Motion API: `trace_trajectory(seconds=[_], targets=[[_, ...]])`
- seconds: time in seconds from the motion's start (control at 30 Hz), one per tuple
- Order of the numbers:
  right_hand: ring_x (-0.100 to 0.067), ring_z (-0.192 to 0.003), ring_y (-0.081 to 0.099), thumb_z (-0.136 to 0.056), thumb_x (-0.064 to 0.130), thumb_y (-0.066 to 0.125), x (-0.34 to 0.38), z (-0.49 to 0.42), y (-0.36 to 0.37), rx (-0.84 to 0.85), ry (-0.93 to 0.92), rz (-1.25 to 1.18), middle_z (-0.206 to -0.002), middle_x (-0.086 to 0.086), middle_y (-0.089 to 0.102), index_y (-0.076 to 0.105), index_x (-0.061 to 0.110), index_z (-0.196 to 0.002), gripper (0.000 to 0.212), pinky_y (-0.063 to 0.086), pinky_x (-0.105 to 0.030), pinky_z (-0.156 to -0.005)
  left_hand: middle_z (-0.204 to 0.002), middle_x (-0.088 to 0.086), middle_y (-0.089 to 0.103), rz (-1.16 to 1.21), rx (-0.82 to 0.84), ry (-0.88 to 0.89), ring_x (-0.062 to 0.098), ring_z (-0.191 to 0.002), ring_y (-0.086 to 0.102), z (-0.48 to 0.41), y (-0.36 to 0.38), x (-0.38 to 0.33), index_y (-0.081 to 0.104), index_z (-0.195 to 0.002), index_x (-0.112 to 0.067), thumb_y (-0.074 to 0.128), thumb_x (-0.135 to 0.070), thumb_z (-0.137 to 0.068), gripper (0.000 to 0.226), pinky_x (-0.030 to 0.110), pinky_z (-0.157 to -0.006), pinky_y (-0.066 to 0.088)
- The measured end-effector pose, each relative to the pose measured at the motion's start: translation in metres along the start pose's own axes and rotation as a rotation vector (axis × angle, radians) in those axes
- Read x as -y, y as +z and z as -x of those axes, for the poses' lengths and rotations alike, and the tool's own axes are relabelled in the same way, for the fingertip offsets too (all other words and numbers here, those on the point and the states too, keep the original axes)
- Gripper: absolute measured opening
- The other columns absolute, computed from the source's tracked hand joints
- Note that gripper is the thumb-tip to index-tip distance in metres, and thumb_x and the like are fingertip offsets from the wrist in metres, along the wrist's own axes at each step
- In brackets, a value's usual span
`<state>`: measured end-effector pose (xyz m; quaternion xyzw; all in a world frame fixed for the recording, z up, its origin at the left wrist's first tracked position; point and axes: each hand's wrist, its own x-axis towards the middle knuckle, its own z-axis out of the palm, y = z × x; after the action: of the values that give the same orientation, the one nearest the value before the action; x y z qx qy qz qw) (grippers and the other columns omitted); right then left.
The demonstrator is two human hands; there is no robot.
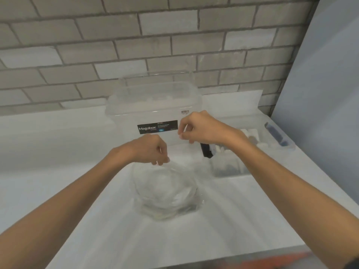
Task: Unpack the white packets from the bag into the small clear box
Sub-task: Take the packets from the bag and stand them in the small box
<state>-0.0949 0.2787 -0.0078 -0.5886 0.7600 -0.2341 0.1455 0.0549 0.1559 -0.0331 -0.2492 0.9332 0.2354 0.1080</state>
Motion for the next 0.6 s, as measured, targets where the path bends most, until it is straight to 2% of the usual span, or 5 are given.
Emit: trace_trajectory(seconds=[0.07, 0.17, 0.27, 0.43, 0.6], targets=[[-0.010, -0.070, 0.068, -0.087, 0.020, 0.064, 0.012, 0.003, 0.018, 0.068, 0.001, -0.005, -0.075, 0.000, 0.069, 0.070, 0.015, -0.091, 0.009, 0.046, -0.018, -0.062, -0.074, -0.005, 0.073, 0.048, 0.103, -0.010, 0.006, -0.068, 0.067, 0.010, 0.009, 0.013, 0.071, -0.079, -0.017, 0.067, -0.027, -0.084, 0.012, 0.021, -0.063, 0.051], [-0.012, -0.071, 0.066, -0.087, 0.017, 0.064, 0.020, 0.010, 0.048, 0.227, 0.028, 0.030, -0.074, 0.001, 0.067, 0.071, 0.013, -0.093, 0.011, 0.043, -0.017, -0.055, -0.083, 0.002, 0.074, 0.079, 0.143, 0.030, 0.013, -0.077, 0.068, 0.012, 0.034, 0.025, 0.072, -0.083, -0.019, 0.061, -0.015, -0.082, 0.011, 0.027, -0.071, 0.056], [-0.017, -0.078, 0.063, -0.087, 0.011, 0.059, 0.018, 0.020, 0.081, 0.342, 0.072, 0.116, -0.082, -0.003, 0.066, 0.073, 0.013, -0.092, 0.015, 0.047, -0.024, -0.062, -0.083, 0.000, 0.071, 0.078, 0.148, 0.090, 0.007, -0.068, 0.061, 0.006, 0.064, 0.030, 0.070, -0.090, -0.017, 0.055, -0.003, -0.083, 0.023, 0.016, -0.064, 0.051], [-0.025, -0.092, 0.060, -0.085, -0.004, 0.049, 0.010, 0.036, 0.108, 0.272, 0.086, 0.224, -0.095, -0.008, 0.061, 0.072, 0.012, -0.097, 0.030, 0.052, -0.032, -0.076, -0.078, -0.009, 0.064, 0.147, 0.113, 0.145, 0.005, -0.073, 0.058, 0.000, 0.098, 0.033, 0.066, -0.084, -0.019, 0.057, 0.000, -0.082, 0.021, 0.016, -0.073, 0.047], [-0.015, -0.092, 0.057, -0.079, -0.014, 0.042, 0.003, 0.054, 0.102, 0.106, 0.115, 0.103, -0.099, -0.004, 0.067, 0.073, 0.012, -0.094, 0.043, 0.040, -0.012, -0.069, -0.097, 0.000, 0.068, 0.162, 0.062, 0.160, 0.009, -0.083, 0.059, -0.003, 0.118, 0.028, 0.067, -0.102, -0.015, 0.050, -0.003, -0.083, 0.028, 0.015, -0.073, 0.044]])
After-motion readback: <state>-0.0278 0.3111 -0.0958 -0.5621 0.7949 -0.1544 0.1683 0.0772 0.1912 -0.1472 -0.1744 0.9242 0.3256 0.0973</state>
